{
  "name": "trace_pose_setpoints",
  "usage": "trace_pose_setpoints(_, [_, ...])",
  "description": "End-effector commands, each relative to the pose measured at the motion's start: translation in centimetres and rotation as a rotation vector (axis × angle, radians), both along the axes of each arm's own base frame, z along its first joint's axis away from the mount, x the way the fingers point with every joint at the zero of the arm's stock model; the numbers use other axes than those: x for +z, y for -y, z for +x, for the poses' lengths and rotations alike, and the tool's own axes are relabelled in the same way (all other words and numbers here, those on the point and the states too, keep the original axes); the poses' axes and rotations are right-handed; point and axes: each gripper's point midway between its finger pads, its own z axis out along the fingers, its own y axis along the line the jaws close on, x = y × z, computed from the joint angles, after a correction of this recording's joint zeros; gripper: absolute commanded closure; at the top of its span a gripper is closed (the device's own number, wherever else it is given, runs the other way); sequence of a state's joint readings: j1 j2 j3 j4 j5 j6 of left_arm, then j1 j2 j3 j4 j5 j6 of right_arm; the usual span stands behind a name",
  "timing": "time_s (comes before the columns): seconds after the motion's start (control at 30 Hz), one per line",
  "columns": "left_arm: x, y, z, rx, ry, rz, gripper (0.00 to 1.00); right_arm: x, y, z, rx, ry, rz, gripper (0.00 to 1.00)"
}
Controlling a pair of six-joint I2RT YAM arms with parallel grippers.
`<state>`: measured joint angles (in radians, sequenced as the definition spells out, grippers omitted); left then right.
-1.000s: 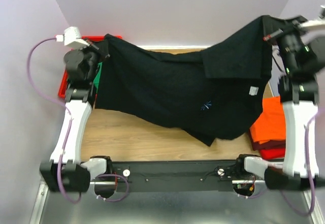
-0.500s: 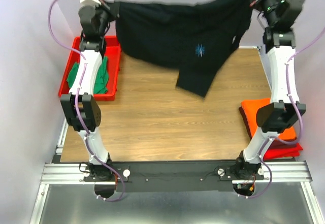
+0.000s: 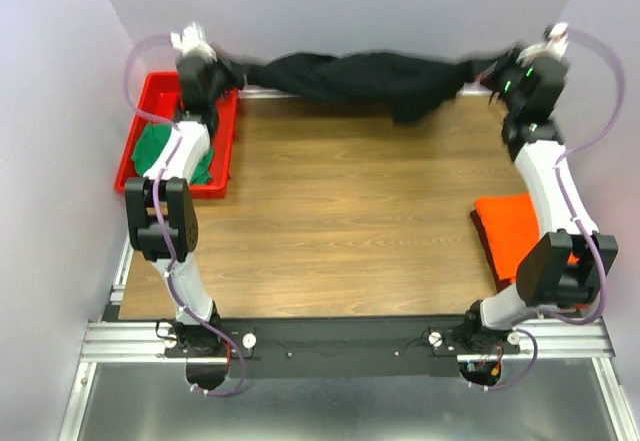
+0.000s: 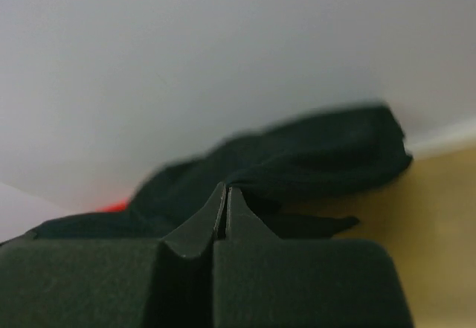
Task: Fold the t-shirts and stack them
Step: Flatten the tshirt out
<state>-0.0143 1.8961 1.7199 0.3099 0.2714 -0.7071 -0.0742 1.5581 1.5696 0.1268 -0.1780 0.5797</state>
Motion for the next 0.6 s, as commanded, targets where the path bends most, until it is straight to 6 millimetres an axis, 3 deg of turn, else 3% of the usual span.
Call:
trace_pose_setpoints(0.0, [-9.9, 0.4, -3.7, -0.027, -0.240, -0.091, 0.96, -9.8, 0.3, -2.4, -0.028, -0.219, 0.089, 1.00])
trace_pose_setpoints(0.03, [-11.9, 0.5, -4.4, -0.026, -0.292, -0.100, 0.96, -14.7, 0.3, -3.6, -0.036, -0.324, 0.106, 0.99])
trace_pose_setpoints(0.07, [-15.6, 0.2, -6.2, 0.000, -0.386, -0.113, 0.92, -16.0, 0.5, -4.8, -0.060, -0.359, 0.126, 0.98])
trace_pose_setpoints(0.1, [-17.5, 0.1, -7.0, 0.011, -0.438, -0.112, 0.85, -17.9, 0.8, -5.4, -0.083, -0.411, 0.128, 0.94])
trace_pose_setpoints(0.13, [-18.6, 0.1, -7.9, 0.016, -0.473, -0.104, 0.72, -21.6, 1.0, -6.8, -0.111, -0.522, 0.142, 0.81])
trace_pose_setpoints(0.17, [-21.1, -0.1, -9.1, 0.028, -0.529, -0.085, 0.68, -22.9, 1.1, -7.2, -0.116, -0.561, 0.140, 0.72])
trace_pose_setpoints(0.2, [-21.8, -0.3, -9.6, 0.043, -0.557, -0.080, 0.64, -24.7, 1.0, -7.5, -0.114, -0.614, 0.134, 0.63])
trace_pose_setpoints(0.27, [-21.8, -0.4, -10.3, 0.062, -0.582, -0.074, 0.58, -27.2, 0.5, -8.4, -0.088, -0.701, 0.134, 0.47])
trace_pose_setpoints(0.33, [-20.9, -0.4, -10.6, 0.094, -0.619, -0.058, 0.57, -29.1, -0.4, -9.2, -0.041, -0.762, 0.141, 0.37])
trace_pose_setpoints(0.5, [-20.8, -1.9, -11.6, 0.218, -0.679, 0.045, 0.57, -31.2, -0.6, -10.9, -0.061, -0.821, 0.109, 0.32])
trace_pose_setpoints(0.57, [-21.0, -2.5, -11.9, 0.275, -0.709, 0.087, 0.58, -31.7, -1.6, -11.7, -0.059, -0.839, 0.069, 0.32])
